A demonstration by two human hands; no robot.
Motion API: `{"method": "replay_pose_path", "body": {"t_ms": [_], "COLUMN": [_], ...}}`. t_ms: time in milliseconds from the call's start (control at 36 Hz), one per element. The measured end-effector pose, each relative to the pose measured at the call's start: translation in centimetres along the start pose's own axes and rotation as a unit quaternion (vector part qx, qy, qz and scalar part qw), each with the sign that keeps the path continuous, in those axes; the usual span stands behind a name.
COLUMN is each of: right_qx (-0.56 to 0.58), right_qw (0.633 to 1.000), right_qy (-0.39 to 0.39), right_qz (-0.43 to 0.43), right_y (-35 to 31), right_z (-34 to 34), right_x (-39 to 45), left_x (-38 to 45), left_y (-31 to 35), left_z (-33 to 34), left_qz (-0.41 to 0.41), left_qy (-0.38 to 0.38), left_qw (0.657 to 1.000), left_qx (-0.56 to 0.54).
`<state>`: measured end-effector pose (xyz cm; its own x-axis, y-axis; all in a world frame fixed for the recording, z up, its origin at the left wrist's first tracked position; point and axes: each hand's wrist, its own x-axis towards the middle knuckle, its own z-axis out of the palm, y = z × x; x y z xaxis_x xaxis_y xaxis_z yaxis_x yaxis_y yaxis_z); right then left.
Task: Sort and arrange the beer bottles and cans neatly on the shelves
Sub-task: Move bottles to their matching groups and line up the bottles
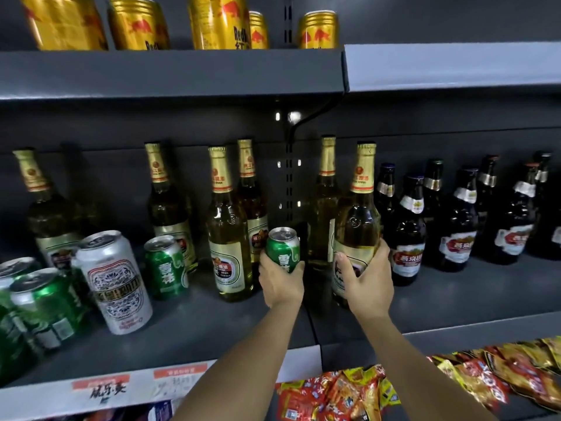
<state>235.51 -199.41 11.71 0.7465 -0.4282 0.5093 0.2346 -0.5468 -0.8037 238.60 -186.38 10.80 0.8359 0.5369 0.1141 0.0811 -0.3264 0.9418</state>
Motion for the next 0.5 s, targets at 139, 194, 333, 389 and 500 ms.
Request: {"method": "replay_pose_path", "body": {"t_ms": [139,194,333,389,500], "right_qx": [-0.002,-0.003,0.002,-0.012,-0.03], "right_qw": [1.0,1.0,0.999,0.998,0.997], "right_qy": [-0.004,-0.015,-0.046,-0.052,-0.068], "right_qz": [0.001,0.003,0.016,0.013,0.022], "right_y": [-0.2,-0.3,-0.5,-0.4,-0.6], "right_z": [0.0,-0.2,-0.7,-1.0,-1.5], "right_x": [0.2,0.1,-0.2,0.0,0.3], "left_x": [-0.7,-1.8,-4.3,-4.9,-5.8], "left_y": [0.3,0.5,0.9,1.0,0.2], "left_z": [-0.6,-1.3,-4.6,-6.1,-9.5], "left_qz": [-0.014,-0.011,0.036,0.042,0.044], "left_qy": [0.028,0.031,0.027,0.029,0.069], "left_qw": [0.999,0.999,0.998,0.998,0.996], "left_qx": [0.008,0.009,0.04,0.043,0.034]}}
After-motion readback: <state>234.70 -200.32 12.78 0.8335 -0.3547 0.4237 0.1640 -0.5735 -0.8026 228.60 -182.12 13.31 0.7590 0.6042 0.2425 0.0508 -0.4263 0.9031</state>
